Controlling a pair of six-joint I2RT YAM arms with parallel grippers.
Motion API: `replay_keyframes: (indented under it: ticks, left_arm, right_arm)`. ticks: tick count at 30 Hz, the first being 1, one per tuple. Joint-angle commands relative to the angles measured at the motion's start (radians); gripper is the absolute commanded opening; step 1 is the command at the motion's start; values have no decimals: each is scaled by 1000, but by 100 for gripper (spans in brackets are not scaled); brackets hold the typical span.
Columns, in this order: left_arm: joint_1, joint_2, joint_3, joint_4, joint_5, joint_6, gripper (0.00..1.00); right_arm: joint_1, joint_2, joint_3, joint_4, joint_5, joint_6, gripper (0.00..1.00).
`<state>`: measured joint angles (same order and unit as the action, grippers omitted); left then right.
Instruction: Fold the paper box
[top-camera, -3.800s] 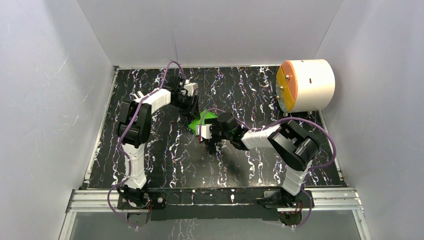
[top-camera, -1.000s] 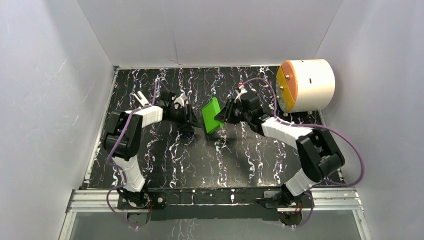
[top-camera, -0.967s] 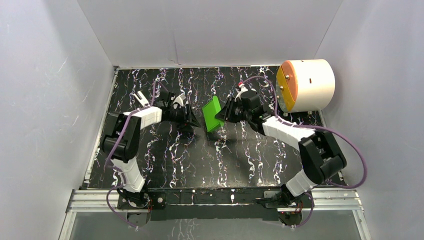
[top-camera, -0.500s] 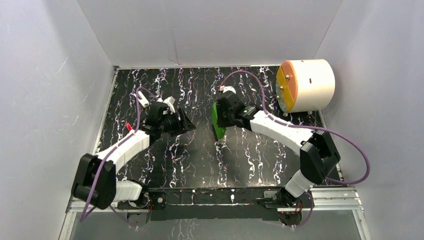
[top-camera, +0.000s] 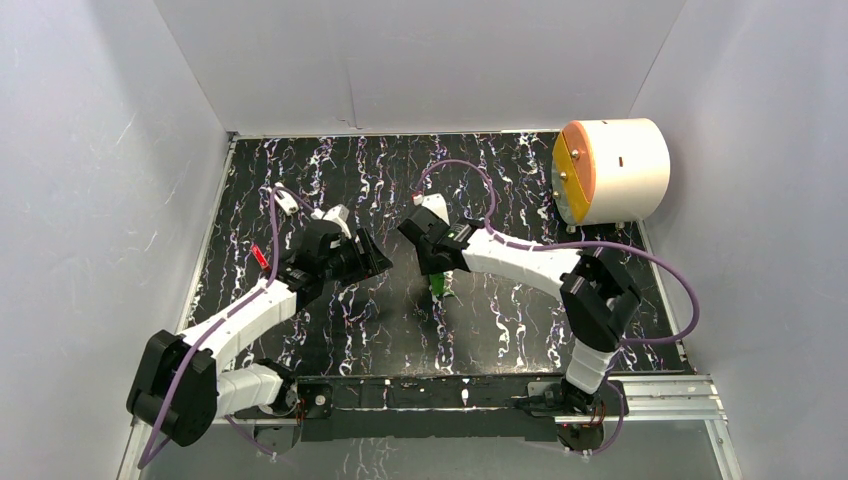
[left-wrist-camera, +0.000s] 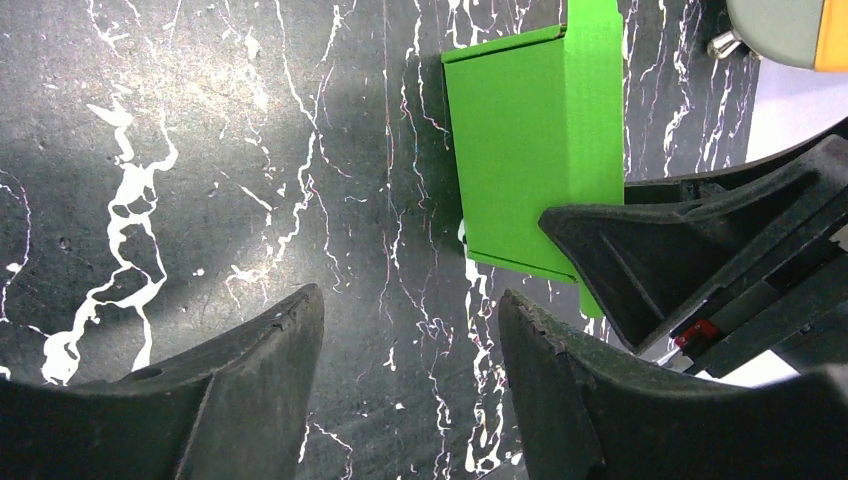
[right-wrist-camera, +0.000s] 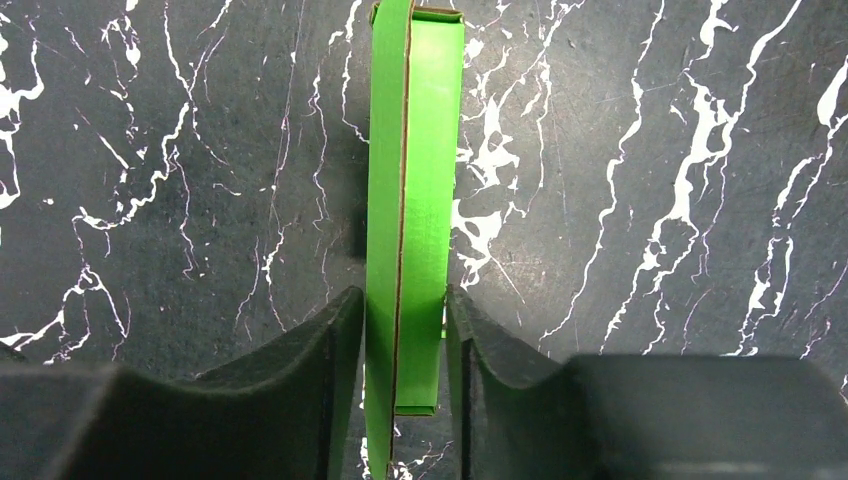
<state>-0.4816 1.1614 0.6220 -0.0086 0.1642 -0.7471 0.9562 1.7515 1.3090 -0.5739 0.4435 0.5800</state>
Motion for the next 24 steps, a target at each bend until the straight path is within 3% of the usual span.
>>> replay_keyframes:
  ticks: [1,11,15,19,24]
  left_arm:
    - [-16,-26,20,3,-31,-17,62]
    - [-29,53,109,25,-8,-35,65]
    - [-46,90,153,41,-31,-58,66]
    - [-74,163,226,37,-65,-61,68]
    - [-128,301,340,-20,-133,-51,70]
  right_arm:
    - [3,-61,-9,61,13,21,49]
    - [-40,-180,-109,208,-59,31,60]
    - [-67,-287,-150,274,-53,-5,76]
    - [-102,-375,-204,289,50,-25,89]
    - [-143,-490,-339,365,122,-22,97]
